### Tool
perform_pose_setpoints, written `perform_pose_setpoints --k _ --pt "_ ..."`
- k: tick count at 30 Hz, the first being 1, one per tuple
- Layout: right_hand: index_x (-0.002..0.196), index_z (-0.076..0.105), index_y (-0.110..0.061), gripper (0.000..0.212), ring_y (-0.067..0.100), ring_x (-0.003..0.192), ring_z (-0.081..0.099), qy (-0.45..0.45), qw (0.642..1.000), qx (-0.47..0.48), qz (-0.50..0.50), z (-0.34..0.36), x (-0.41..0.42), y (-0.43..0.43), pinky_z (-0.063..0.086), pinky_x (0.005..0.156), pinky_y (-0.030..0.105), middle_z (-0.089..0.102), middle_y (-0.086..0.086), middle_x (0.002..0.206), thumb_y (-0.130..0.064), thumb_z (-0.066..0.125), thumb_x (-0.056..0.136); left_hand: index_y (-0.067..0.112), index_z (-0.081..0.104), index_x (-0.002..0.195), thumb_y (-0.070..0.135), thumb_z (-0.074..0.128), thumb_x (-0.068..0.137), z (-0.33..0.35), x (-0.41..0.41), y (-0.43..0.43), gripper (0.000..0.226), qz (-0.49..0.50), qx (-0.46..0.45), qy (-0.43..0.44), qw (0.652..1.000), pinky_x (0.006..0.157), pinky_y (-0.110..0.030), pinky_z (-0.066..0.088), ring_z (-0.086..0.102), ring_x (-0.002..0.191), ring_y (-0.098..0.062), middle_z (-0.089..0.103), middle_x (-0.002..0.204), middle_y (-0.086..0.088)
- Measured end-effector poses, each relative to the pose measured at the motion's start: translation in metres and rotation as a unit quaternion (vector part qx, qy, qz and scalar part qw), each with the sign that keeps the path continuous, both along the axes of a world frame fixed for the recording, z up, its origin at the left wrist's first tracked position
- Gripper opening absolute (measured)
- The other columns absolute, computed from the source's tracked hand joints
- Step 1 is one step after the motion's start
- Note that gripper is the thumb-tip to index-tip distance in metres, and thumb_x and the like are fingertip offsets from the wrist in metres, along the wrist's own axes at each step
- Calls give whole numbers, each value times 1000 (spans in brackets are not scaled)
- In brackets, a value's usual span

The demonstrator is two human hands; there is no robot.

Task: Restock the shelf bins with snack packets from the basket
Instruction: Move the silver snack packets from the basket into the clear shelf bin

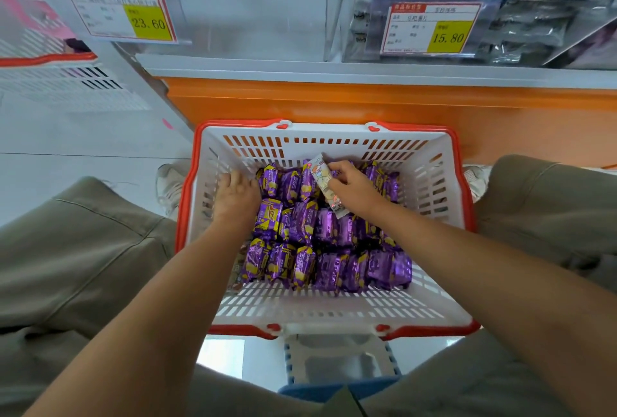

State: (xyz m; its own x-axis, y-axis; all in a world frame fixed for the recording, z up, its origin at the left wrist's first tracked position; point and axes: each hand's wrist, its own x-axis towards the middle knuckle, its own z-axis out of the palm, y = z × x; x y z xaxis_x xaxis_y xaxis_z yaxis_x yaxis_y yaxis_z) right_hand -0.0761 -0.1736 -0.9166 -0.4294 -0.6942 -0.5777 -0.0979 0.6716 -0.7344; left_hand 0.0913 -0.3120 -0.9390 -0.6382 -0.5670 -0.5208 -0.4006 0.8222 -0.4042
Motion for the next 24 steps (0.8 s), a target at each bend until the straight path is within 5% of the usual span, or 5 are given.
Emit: perform_pose_setpoints --k 5,9,12,19,24 --pt "144 37 -12 42 10 59 46 10 1000 -9 9 2 3 0 36 51 21 54 0 86 -16 43 103 4 42 131 -7 56 85 11 -7 -5 49 154 165 215 950 73 -36 50 61 94 -33 41 133 -18" --pt "149 34 -16 45 25 103 57 15 999 -44 14 9 5 2 50 77 33 51 11 135 -14 41 104 9 43 137 9 59 93 28 -13 -9 46 211 237 364 876 92 -38 46 59 93 -25 42 138 -16" --pt "150 34 -21 46 51 116 48 32 998 -52 13 9 5 7 46 91 58 50 17 136 -14 40 104 15 44 139 12 63 92 38 -18 -4 51 277 279 451 802 91 -39 50 60 90 -21 58 122 -12" --pt "150 34 -26 46 46 128 39 27 997 -66 8 12 2 15 41 107 47 43 10 146 -15 37 105 11 44 131 27 63 93 37 -27 24 46 432 413 504 623 86 -37 45 54 102 -23 53 111 -6" --pt "147 38 -27 42 44 123 48 28 997 -70 10 26 7 15 45 99 50 48 5 138 -20 37 105 20 50 119 22 66 92 44 -39 44 32 475 425 530 559 74 -31 51 57 80 -18 57 91 -5"
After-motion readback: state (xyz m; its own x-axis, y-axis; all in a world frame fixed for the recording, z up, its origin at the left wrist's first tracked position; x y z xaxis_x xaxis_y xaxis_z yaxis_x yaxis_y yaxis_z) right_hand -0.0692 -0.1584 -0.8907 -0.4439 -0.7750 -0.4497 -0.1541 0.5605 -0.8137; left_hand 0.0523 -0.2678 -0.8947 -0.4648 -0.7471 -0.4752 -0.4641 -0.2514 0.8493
